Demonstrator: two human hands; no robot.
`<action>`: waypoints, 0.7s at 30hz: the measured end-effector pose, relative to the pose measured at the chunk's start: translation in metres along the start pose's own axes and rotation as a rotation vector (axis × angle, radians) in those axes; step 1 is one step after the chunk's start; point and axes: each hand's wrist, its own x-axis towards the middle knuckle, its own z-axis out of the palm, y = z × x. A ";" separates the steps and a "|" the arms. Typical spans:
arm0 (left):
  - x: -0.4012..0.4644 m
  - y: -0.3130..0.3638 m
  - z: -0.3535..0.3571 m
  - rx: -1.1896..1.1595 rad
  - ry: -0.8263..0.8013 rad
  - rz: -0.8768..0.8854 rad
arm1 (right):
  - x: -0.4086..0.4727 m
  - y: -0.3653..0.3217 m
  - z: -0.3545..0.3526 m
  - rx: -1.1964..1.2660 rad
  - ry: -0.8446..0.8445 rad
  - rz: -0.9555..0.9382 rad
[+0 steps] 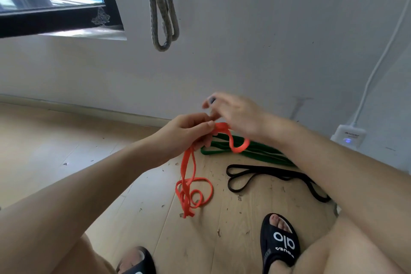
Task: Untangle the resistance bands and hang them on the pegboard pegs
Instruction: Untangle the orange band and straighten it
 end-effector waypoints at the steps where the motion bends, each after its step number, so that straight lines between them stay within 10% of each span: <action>1: 0.000 0.001 0.002 -0.016 0.001 -0.003 | -0.002 -0.001 0.009 -0.015 -0.072 -0.008; 21: 0.002 -0.008 -0.008 -0.120 -0.125 -0.086 | -0.005 0.009 -0.020 0.175 0.105 -0.014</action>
